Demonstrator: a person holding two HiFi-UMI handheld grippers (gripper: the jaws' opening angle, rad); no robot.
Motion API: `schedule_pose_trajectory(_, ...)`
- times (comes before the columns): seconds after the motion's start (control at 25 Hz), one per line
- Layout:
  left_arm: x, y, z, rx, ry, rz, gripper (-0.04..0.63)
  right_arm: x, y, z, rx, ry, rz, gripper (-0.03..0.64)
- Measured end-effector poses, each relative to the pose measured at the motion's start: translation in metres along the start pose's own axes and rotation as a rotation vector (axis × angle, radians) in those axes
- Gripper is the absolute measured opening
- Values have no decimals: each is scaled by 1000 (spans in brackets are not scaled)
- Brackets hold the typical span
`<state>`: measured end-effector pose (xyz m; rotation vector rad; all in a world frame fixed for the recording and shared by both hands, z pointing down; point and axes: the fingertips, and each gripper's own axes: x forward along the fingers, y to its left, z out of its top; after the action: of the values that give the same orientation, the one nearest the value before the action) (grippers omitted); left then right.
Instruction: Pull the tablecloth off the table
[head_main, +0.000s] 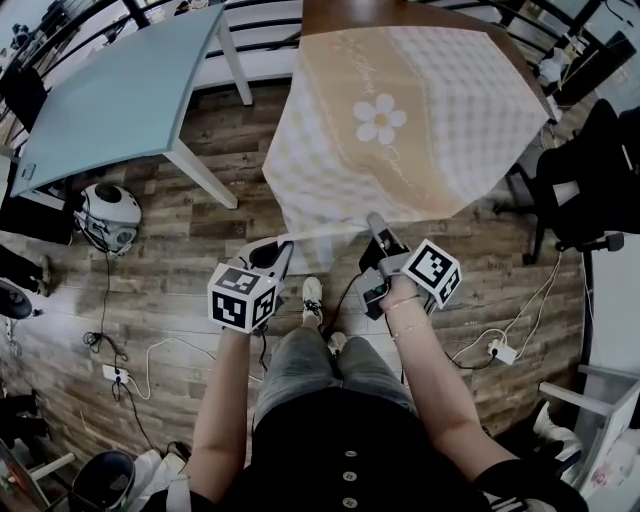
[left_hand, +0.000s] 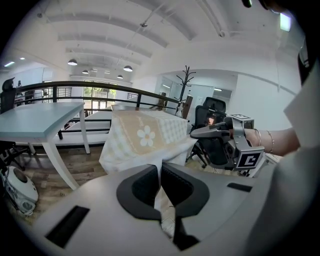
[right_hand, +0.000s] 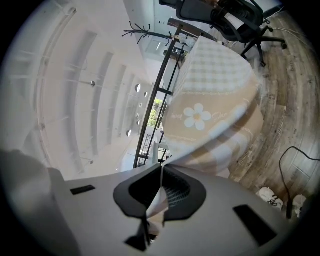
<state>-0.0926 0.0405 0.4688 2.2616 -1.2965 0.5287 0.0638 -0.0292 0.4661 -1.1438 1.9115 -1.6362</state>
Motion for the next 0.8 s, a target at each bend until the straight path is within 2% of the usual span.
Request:
schedule_pose_trajectory(0.36, -9, -18, -12, -13, -7, 12, 18, -29, -25, -21, 39, 62, -39, 28)
schedule_pose_trajectory(0.8, -28, -21, -29, -39, 1, 52, 18, -56, -46, -74, 56, 189, -88, 28)
